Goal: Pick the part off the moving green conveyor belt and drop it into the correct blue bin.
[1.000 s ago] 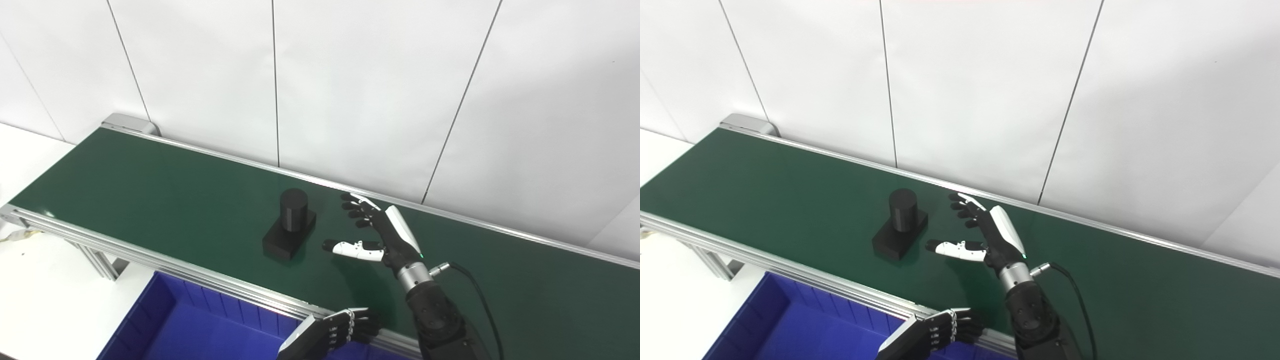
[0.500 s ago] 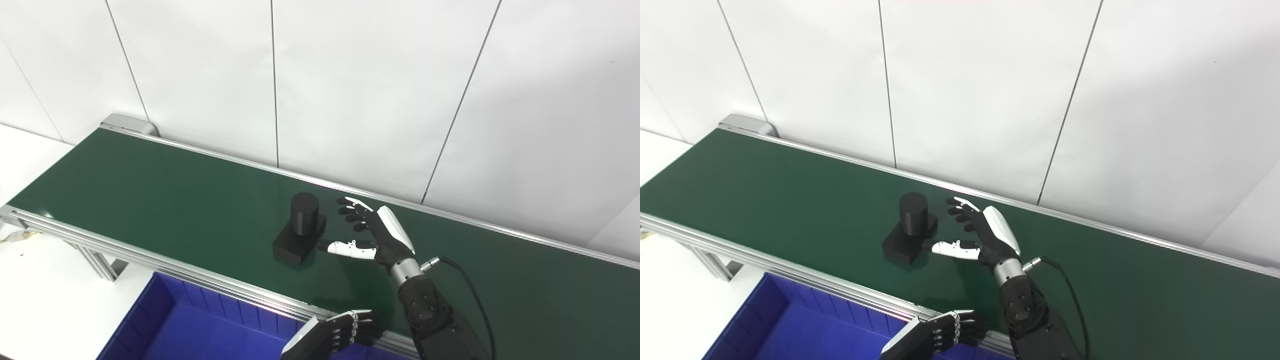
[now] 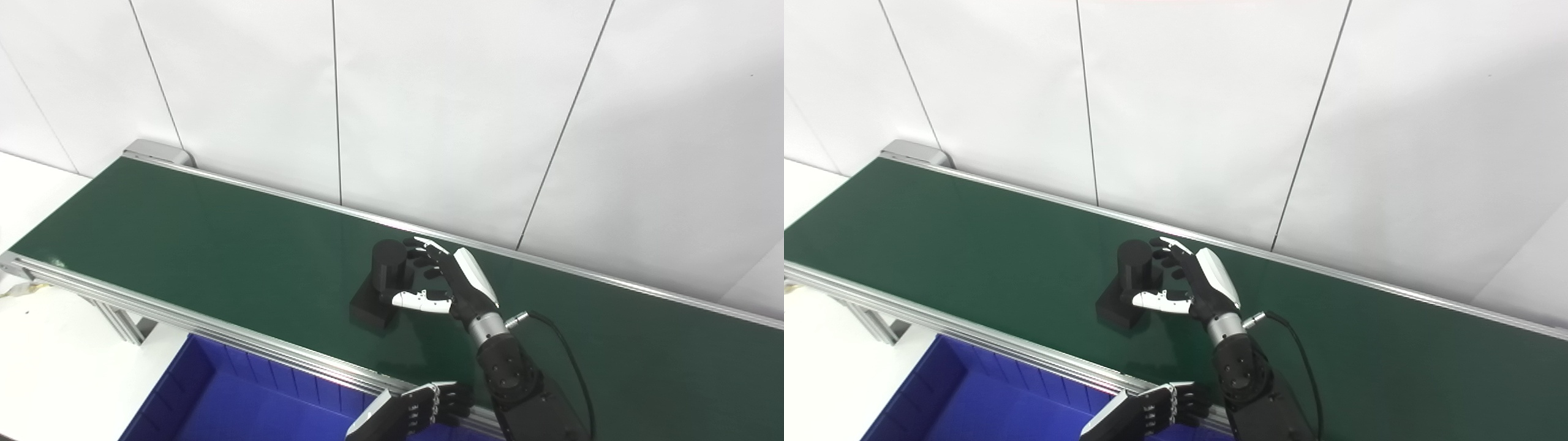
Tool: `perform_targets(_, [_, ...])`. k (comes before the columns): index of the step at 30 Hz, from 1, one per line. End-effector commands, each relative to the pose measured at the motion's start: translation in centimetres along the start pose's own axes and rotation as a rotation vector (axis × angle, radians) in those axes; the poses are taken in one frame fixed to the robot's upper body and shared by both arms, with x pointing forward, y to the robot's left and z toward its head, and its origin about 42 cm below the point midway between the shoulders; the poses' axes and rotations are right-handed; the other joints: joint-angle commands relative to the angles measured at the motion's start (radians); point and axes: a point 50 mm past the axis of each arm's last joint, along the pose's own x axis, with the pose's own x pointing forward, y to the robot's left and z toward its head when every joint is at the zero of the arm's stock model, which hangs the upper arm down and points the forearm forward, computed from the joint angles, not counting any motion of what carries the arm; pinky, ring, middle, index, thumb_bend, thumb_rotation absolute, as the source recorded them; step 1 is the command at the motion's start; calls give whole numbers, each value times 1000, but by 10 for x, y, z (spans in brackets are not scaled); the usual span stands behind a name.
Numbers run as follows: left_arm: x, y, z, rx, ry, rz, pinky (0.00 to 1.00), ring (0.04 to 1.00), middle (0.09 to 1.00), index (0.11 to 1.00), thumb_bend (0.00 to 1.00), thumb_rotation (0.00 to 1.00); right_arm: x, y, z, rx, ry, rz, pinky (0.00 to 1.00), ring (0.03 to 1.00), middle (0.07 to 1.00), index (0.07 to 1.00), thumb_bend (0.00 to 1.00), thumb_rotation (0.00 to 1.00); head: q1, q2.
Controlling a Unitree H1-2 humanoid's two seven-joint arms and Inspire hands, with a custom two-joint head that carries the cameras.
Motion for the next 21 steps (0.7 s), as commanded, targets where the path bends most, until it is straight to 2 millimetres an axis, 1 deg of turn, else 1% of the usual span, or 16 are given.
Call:
perform_targets(1, [5, -3, 11, -1, -54, 2, 776, 795, 814, 820, 1000, 101, 19, -10, 39, -4, -133, -33, 711, 791, 798, 844, 762, 429, 1, 1])
perform_targets(6, [5, -4, 12, -2, -58, 2, 773, 791, 809, 816, 1000, 110, 21, -8, 41, -6, -136, -26, 716, 790, 798, 840, 758, 427, 3, 8])
perform_targets(8, [4, -5, 12, -7, -61, 2, 774, 790, 810, 817, 1000, 114, 20, -7, 40, 0, -140, -29, 712, 783, 795, 836, 746, 402, 0, 10])
perform_targets(9, [4, -5, 12, -9, -63, 2, 774, 790, 811, 818, 1000, 117, 19, -7, 39, 1, -143, -33, 699, 770, 786, 830, 731, 373, 0, 10])
perform_targets(10, [4, -5, 12, -9, -64, 1, 774, 791, 812, 819, 1000, 115, 19, -7, 38, 1, -147, -40, 672, 741, 765, 812, 703, 306, -2, 13])
perform_targets(11, [4, -5, 12, -9, -65, 1, 774, 791, 812, 819, 1000, 115, 18, -6, 37, 0, -151, -50, 667, 736, 761, 809, 699, 296, -2, 13])
perform_targets(12, [3, -5, 12, -10, -64, 1, 774, 791, 810, 818, 1000, 113, 17, -5, 36, 8, -153, -70, 639, 705, 740, 786, 682, 229, -5, 14])
perform_targets(13, [3, -4, 12, -10, -62, 1, 777, 793, 810, 818, 1000, 109, 16, -5, 34, 17, -156, -92, 588, 649, 702, 744, 664, 117, -5, 14])
perform_targets(14, [3, -4, 12, -9, -60, 1, 779, 795, 811, 819, 1000, 109, 16, -5, 33, 15, -157, -114, 522, 579, 569, 610, 581, 47, -7, 15])
perform_targets(15, [2, -4, 13, -7, -60, 1, 779, 795, 811, 820, 1000, 108, 15, -5, 33, 8, -160, -137, 496, 510, 540, 564, 549, 24, -7, 16])
perform_targets(16, [2, -4, 13, -7, -60, 1, 778, 794, 811, 819, 1000, 106, 15, -5, 32, 6, -164, -155, 498, 487, 525, 524, 533, 12, -8, 17])
perform_targets(18, [2, -4, 13, -12, -62, 5, 777, 792, 806, 816, 1000, 100, 14, -6, 30, 12, -173, -179, 517, 478, 519, 472, 519, 1, -9, 17])
perform_targets(21, [2, -4, 13, -12, -62, 6, 773, 788, 799, 811, 1000, 92, 12, -7, 29, 25, -186, -198, 518, 473, 517, 464, 517, 0, -12, 20])
